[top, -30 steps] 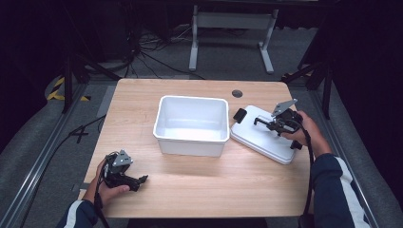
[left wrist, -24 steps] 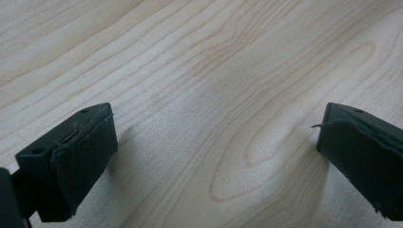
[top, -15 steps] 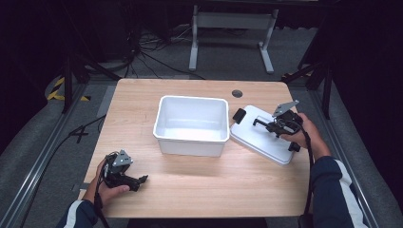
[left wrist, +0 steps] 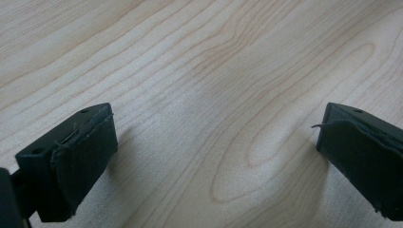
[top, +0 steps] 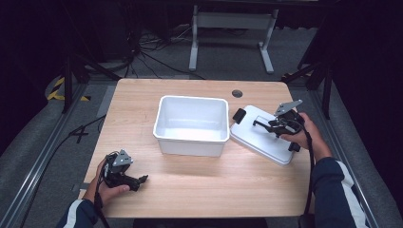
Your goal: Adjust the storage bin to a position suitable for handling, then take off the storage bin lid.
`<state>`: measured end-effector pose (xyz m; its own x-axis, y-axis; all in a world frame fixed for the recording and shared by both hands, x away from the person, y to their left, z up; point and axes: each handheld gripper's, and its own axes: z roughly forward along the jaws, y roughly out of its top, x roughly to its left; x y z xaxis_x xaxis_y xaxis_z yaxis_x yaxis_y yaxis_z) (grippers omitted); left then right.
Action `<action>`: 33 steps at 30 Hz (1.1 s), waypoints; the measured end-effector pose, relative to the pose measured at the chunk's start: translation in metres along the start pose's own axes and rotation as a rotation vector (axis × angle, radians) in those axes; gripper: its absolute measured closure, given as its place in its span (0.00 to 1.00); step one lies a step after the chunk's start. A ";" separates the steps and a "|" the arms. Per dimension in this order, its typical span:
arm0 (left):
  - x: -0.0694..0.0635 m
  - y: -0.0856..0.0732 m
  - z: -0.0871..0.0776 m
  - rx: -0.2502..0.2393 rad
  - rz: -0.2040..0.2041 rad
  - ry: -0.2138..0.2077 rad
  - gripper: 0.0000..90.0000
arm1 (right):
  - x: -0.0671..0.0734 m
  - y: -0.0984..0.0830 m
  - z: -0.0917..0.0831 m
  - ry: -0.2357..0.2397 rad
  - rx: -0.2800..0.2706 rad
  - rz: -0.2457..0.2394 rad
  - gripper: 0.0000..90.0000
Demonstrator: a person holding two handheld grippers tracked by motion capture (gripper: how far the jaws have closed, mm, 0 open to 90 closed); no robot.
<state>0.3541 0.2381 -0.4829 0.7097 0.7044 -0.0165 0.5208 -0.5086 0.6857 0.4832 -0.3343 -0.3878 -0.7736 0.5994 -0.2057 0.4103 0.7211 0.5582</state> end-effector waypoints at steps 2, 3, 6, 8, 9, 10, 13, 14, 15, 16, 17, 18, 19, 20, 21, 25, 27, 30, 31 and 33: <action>0.000 0.000 0.000 0.001 -0.001 0.001 0.00 | 0.000 0.001 -0.001 -0.003 -0.001 -0.001 0.75; 0.000 0.000 0.000 0.004 -0.002 0.003 0.00 | 0.001 0.001 -0.001 0.000 -0.004 -0.006 0.74; 0.000 0.000 0.000 0.001 -0.003 0.003 0.00 | 0.001 0.002 -0.001 -0.003 -0.001 -0.002 0.72; 0.000 0.000 0.000 0.003 -0.001 0.002 0.00 | 0.002 0.003 -0.002 -0.003 -0.010 -0.002 0.71; 0.000 0.000 0.000 0.003 0.001 0.001 0.00 | 0.002 0.003 -0.003 -0.003 -0.017 0.000 0.70; 0.000 0.000 0.000 0.002 0.001 -0.001 0.00 | 0.003 0.004 -0.005 0.004 -0.030 0.002 0.68; 0.000 0.000 0.000 0.004 0.002 0.001 0.00 | 0.006 0.006 -0.007 0.004 -0.033 -0.001 0.65; 0.000 0.000 0.000 0.004 0.002 0.001 0.00 | 0.007 0.007 -0.008 0.007 -0.033 0.001 0.63; 0.000 0.000 0.000 0.004 0.002 0.001 0.00 | 0.007 0.008 -0.008 0.004 -0.037 -0.006 0.63; 0.000 0.000 0.000 0.004 0.002 0.001 0.00 | 0.008 0.008 -0.009 0.003 -0.037 -0.005 0.62; 0.000 0.000 0.000 0.004 0.002 0.000 0.00 | 0.008 0.008 -0.010 0.006 -0.038 -0.003 0.61; 0.000 0.000 0.000 0.003 -0.001 -0.001 0.00 | 0.009 0.009 -0.011 0.002 -0.042 -0.002 0.60; 0.000 0.000 0.000 0.003 -0.002 -0.002 0.00 | 0.010 0.010 -0.012 0.004 -0.046 0.003 0.59; 0.000 0.000 0.000 0.004 -0.002 -0.002 0.00 | 0.011 0.010 -0.014 0.007 -0.048 0.000 0.59; 0.000 0.000 0.000 0.004 -0.002 -0.002 0.00 | 0.011 0.010 -0.014 0.007 -0.048 0.000 0.59; 0.000 0.000 0.000 0.003 -0.003 -0.004 0.00 | 0.014 0.012 -0.021 -0.006 -0.062 -0.004 0.57; 0.000 0.000 0.000 0.004 -0.002 -0.002 0.00 | 0.015 0.012 -0.023 -0.009 -0.064 -0.002 0.56; 0.000 0.000 0.000 0.001 -0.006 -0.007 0.00 | 0.016 0.011 -0.029 -0.013 -0.063 0.004 0.56; 0.000 0.000 0.000 0.001 -0.005 -0.007 0.00 | 0.016 0.011 -0.030 -0.017 -0.068 -0.003 0.55; 0.000 0.000 0.000 0.003 0.002 -0.009 0.00 | 0.018 0.011 -0.032 -0.018 -0.065 0.006 0.55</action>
<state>0.3549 0.2380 -0.4829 0.7145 0.6993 -0.0217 0.5209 -0.5110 0.6837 0.4587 -0.3268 -0.3598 -0.7624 0.6100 -0.2160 0.3823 0.6938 0.6103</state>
